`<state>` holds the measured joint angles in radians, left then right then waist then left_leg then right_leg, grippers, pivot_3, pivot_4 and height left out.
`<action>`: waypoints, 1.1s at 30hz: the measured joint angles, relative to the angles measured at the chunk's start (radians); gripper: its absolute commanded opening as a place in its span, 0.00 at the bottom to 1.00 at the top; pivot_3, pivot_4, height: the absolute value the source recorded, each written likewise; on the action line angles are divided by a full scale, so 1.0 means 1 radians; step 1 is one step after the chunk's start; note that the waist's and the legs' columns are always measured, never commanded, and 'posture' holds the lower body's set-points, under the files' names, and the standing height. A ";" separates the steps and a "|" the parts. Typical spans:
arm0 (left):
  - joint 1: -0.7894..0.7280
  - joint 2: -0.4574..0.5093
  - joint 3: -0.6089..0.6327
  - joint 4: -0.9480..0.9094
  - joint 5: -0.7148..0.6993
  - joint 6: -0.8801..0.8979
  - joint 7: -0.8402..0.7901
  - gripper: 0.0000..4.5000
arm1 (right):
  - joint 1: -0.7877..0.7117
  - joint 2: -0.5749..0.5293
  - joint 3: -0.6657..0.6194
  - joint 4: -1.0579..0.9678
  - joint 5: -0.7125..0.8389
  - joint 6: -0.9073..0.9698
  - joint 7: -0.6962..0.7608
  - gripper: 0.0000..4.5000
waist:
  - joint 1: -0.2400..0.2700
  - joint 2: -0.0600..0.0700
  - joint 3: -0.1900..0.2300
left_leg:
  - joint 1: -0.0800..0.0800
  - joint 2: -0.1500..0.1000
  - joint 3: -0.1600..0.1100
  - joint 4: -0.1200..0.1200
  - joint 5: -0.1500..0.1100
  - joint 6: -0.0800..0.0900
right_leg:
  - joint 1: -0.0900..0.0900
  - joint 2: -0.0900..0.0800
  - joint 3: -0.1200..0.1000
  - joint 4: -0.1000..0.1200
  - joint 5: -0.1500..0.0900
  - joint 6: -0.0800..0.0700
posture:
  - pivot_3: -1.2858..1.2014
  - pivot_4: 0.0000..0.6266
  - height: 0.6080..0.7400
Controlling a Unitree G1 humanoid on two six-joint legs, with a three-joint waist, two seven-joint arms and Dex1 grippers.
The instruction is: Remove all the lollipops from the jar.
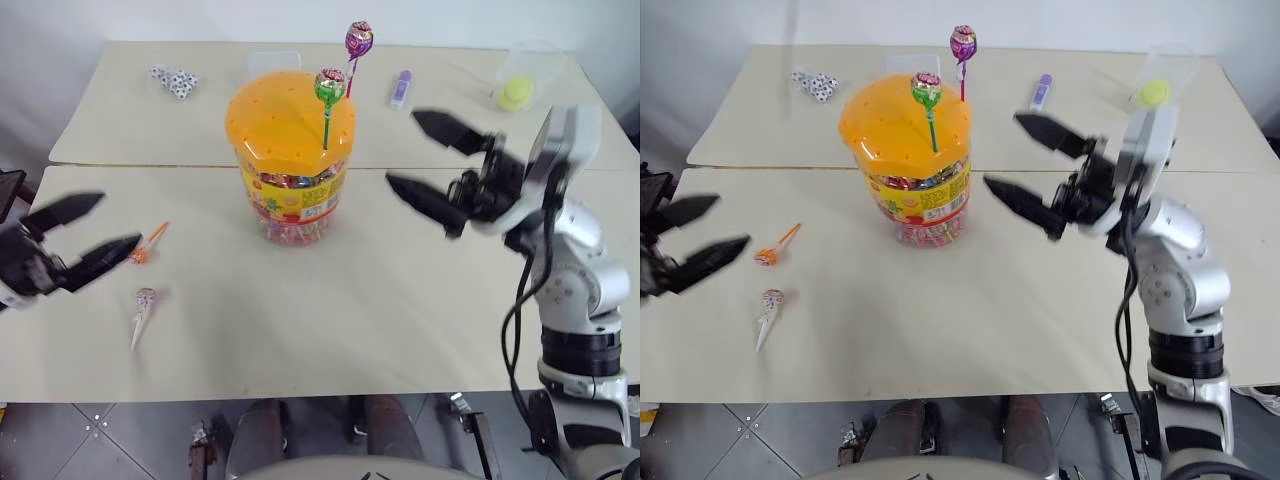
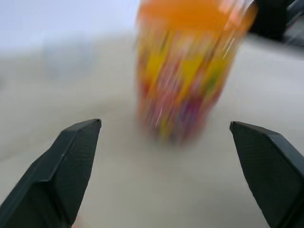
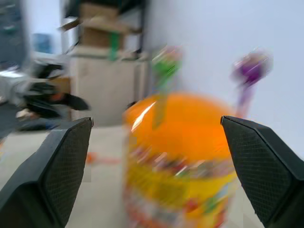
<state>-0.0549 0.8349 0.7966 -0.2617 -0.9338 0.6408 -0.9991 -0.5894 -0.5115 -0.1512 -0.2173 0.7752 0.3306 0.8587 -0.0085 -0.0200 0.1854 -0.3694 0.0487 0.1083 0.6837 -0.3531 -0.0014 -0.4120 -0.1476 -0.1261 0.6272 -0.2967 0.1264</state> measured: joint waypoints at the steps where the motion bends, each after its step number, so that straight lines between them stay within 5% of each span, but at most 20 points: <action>1: -0.023 -0.022 0.000 -0.001 -0.046 0.014 0.019 0.99 | -0.028 0.014 0.003 0.031 -0.015 0.013 -0.033 1.00 | -0.001 0.000 0.000 | -0.001 0.000 0.001 0.000 0.000 0.000 | 0.000 0.000 0.000 0.000 0.000 0.000 | 0.52 0.24 1.00; 6: -0.086 -0.100 -0.074 -0.041 -0.122 0.015 0.071 0.99 | -0.215 0.109 0.037 0.171 -0.073 0.084 -0.183 1.00 | -0.021 0.000 0.000 | -0.001 0.000 0.004 0.002 0.001 0.000 | 0.000 0.000 0.000 0.000 0.000 0.000 | 0.52 0.24 1.00; 14: -0.132 -0.115 -0.170 0.007 -0.092 -0.047 0.065 0.99 | -0.341 0.192 0.105 0.354 -0.169 0.107 -0.198 1.00 | -0.022 0.000 0.000 | -0.002 0.000 0.004 0.001 0.000 0.000 | -0.001 0.001 0.000 0.000 0.000 0.000 | 0.52 0.24 1.00; 17: -0.155 -0.118 -0.187 0.019 -0.092 -0.065 0.065 1.00 | -0.353 0.212 0.114 0.365 -0.182 0.126 -0.193 0.88 | -0.022 0.000 0.000 | -0.002 0.000 0.004 0.001 0.000 0.000 | -0.001 0.001 0.000 0.000 0.000 0.000 | 0.52 0.24 1.00; 29: -0.225 -0.161 -0.192 0.044 -0.111 -0.099 0.080 1.00 | -0.370 0.255 0.110 0.387 -0.202 0.124 -0.172 0.01 | -0.023 0.000 0.000 | -0.002 0.000 0.004 0.001 0.000 0.000 | -0.001 0.001 0.000 0.000 0.000 0.000 | 0.52 0.24 1.00; 33: -0.258 -0.175 -0.215 0.048 -0.130 -0.098 0.080 1.00 | -0.370 0.276 0.082 0.403 -0.192 0.058 -0.121 0.01 | -0.026 0.000 0.000 | -0.002 0.000 0.004 0.001 0.000 0.000 | -0.001 0.002 0.000 0.000 0.000 0.000 | 0.52 0.24 1.00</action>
<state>-0.3127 0.6598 0.5818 -0.2132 -1.0633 0.5426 -0.9192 -0.9594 -0.2358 -0.0694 0.1854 0.5836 0.3887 0.7374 -0.0344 -0.0197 0.1857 -0.3714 0.0486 0.1126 0.6843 -0.3526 -0.0013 -0.4128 -0.1459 -0.1262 0.6272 -0.2967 0.1265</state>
